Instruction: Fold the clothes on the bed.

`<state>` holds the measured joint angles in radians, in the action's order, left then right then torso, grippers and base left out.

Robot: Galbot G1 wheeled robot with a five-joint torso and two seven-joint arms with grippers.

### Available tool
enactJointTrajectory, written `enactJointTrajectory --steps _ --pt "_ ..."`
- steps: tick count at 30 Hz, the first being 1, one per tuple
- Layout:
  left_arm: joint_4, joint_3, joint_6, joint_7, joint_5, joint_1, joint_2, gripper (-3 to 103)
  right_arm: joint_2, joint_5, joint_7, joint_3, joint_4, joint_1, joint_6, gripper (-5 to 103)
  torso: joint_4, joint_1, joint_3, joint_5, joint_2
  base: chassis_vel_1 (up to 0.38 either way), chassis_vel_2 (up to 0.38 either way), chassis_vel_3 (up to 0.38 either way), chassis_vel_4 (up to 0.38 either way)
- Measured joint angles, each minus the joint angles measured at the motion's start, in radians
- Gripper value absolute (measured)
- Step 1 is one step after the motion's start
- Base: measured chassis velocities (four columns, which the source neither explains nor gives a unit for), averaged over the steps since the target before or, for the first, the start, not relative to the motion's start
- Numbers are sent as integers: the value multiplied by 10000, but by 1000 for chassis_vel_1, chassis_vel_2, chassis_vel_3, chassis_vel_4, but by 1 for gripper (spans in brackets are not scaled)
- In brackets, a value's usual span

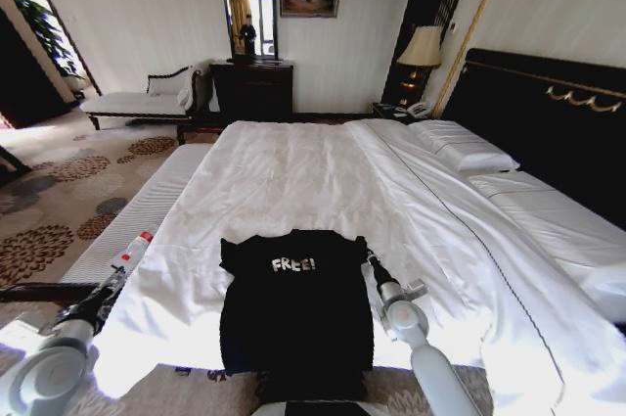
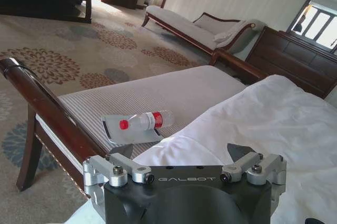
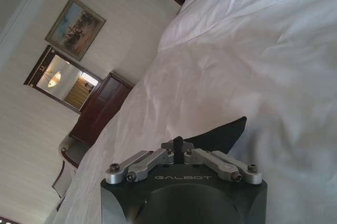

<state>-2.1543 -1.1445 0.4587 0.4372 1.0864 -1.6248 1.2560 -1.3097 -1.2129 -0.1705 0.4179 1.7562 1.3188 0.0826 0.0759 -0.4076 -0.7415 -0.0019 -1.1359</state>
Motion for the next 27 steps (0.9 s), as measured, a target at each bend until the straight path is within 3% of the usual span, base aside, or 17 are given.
enactJointTrajectory --steps 4,8,10,12,19,21,27 --pt "39 36 -7 -6 -1 24 14 100 -257 878 259 -113 -77 420 513 3 -2 0 0 0 0 0 0 0 0" --pt "84 83 -25 -14 -22 34 34 100 -368 1153 209 -159 -346 575 566 -1 -3 1 0 0 0 0 0 0 0" --pt "119 123 -33 -27 -48 40 67 100 -386 1145 92 -132 -509 598 567 9 -3 0 0 1 0 0 0 0 0" --pt "130 136 -39 -34 -59 41 78 100 -385 1126 34 -113 -534 604 567 9 -3 0 0 1 0 0 0 0 0" --pt "268 187 -73 -56 -98 95 99 100 -429 905 -1216 93 204 1007 570 42 -3 0 0 1 1 0 0 0 0" --pt "287 194 -76 -57 -99 114 100 100 -441 830 -1496 144 483 1131 564 42 -3 0 0 1 1 0 0 0 0" --pt "372 306 -80 -60 -168 203 101 100 -377 632 -3265 543 1321 1119 258 69 1 1 0 2 2 0 0 0 0"
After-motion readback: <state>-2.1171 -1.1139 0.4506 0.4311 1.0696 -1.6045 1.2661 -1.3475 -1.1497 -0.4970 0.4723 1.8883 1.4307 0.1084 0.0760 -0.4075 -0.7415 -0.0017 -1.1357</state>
